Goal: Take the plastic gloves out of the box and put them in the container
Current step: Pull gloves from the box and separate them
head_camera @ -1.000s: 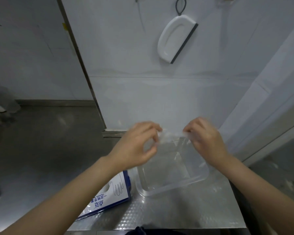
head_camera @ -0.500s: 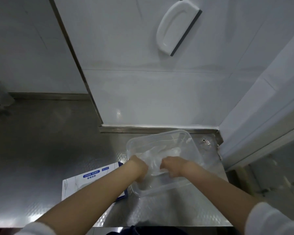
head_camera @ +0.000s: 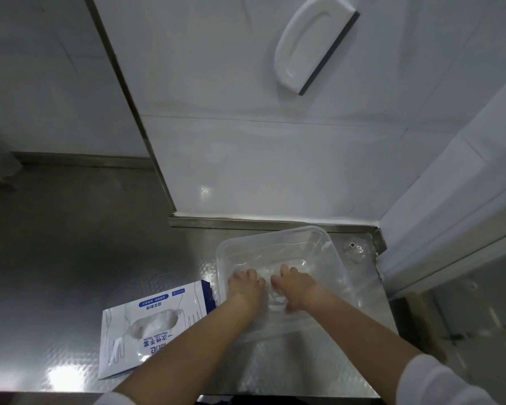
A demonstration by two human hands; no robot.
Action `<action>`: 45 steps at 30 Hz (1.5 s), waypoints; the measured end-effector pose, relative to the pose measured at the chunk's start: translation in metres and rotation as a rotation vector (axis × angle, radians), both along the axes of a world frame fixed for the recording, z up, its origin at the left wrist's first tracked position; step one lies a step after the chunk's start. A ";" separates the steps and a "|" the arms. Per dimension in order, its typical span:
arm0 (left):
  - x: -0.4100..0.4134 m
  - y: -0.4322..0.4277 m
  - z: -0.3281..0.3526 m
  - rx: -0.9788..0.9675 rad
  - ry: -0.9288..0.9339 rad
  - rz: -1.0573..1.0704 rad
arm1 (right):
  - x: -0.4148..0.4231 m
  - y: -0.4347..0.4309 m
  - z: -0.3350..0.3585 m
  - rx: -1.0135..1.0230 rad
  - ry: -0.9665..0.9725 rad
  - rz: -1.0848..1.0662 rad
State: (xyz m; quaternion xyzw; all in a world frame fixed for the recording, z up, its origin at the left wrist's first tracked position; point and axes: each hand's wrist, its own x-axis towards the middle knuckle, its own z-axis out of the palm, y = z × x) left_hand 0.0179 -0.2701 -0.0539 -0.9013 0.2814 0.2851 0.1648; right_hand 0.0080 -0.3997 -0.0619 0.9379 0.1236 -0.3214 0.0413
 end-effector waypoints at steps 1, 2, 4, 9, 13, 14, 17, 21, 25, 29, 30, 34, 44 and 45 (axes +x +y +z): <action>-0.001 -0.001 -0.007 0.000 0.037 0.015 | 0.001 -0.002 -0.001 -0.041 0.004 -0.010; -0.002 -0.002 -0.012 0.004 0.084 0.029 | 0.001 -0.005 -0.002 -0.067 0.008 -0.024; -0.004 -0.003 -0.018 -0.001 0.179 0.055 | 0.003 -0.010 -0.002 -0.081 0.007 -0.043; -0.002 0.004 0.004 -0.102 0.328 0.105 | 0.000 -0.014 0.005 0.006 -0.003 -0.071; 0.000 0.018 0.033 -0.281 0.180 0.020 | -0.007 -0.005 0.021 0.064 0.012 -0.178; 0.001 0.022 0.042 -0.396 0.084 -0.002 | -0.007 0.000 0.027 0.133 -0.075 -0.211; -0.005 0.055 0.066 -0.827 -0.226 0.039 | -0.019 0.033 0.055 0.478 -0.400 -0.328; -0.019 0.124 0.070 -0.825 -0.383 0.262 | -0.052 0.098 0.077 0.694 -0.312 -0.311; -0.039 0.175 0.046 -0.400 -0.175 0.361 | -0.060 0.130 0.063 0.563 -0.269 -0.319; -0.054 0.197 0.025 -0.293 0.133 0.390 | -0.054 0.138 0.061 0.529 -0.326 -0.395; -0.053 0.199 0.021 -0.308 0.132 0.376 | -0.052 0.140 0.061 0.519 -0.340 -0.410; -0.045 0.193 0.011 -0.431 0.069 0.301 | -0.047 0.155 0.062 0.380 -0.538 -0.284; -0.025 0.240 0.003 -0.487 -0.040 0.354 | -0.041 0.208 0.023 0.400 -0.302 -0.116; -0.026 0.244 0.002 -0.487 -0.018 0.353 | -0.038 0.211 0.022 0.368 -0.295 -0.122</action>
